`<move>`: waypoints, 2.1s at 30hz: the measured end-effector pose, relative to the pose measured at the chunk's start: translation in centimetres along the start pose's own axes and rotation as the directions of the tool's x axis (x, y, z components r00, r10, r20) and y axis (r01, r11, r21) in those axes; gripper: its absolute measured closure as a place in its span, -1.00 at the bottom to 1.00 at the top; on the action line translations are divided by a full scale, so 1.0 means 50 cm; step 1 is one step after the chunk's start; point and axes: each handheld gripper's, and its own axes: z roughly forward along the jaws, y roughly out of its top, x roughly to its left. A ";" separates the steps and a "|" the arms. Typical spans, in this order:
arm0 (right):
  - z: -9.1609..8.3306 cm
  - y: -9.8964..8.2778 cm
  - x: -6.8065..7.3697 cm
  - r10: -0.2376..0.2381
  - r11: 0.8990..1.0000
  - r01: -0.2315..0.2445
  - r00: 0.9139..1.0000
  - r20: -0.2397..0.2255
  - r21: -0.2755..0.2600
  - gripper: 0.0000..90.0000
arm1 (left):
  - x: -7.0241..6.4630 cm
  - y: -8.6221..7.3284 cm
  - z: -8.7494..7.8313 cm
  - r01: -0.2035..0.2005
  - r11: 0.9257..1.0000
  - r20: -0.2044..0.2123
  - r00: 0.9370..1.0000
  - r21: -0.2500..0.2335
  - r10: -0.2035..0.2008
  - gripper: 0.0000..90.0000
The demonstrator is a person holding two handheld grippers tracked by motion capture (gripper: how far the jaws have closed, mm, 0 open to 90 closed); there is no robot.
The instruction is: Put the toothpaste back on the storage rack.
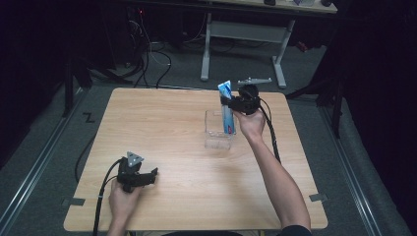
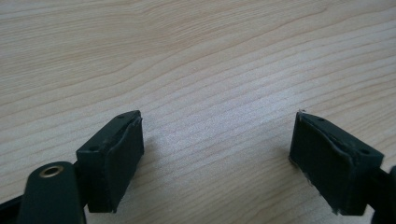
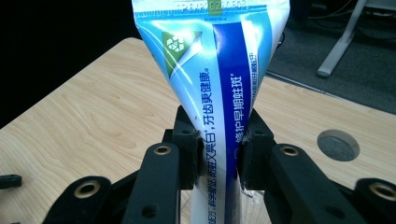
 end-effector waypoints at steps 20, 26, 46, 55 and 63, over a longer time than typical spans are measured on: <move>0.017 -0.032 -0.005 0.008 1.000 -0.007 1.000 -0.006 0.026 0.61 | 0.000 0.000 0.000 0.001 1.000 0.001 1.000 -0.001 -0.001 -0.60; 0.018 -0.038 -0.007 0.013 1.000 -0.013 1.000 -0.008 0.027 0.61 | 0.000 0.000 0.000 0.001 1.000 0.000 1.000 -0.001 -0.001 -0.60; 0.024 -0.067 -0.012 0.025 0.999 -0.024 1.000 -0.012 0.044 0.60 | 0.000 0.000 0.000 0.002 1.000 0.001 1.000 -0.002 -0.002 -0.60; 0.021 -0.080 -0.017 0.046 0.998 -0.045 0.999 -0.021 0.041 0.60 | 0.000 0.000 0.000 0.002 1.000 0.000 1.000 -0.002 -0.002 -0.60; 0.023 -0.086 -0.017 0.044 0.998 -0.043 0.999 -0.016 0.052 0.59 | 0.000 0.000 0.000 0.002 1.000 0.000 1.000 -0.001 -0.002 -0.60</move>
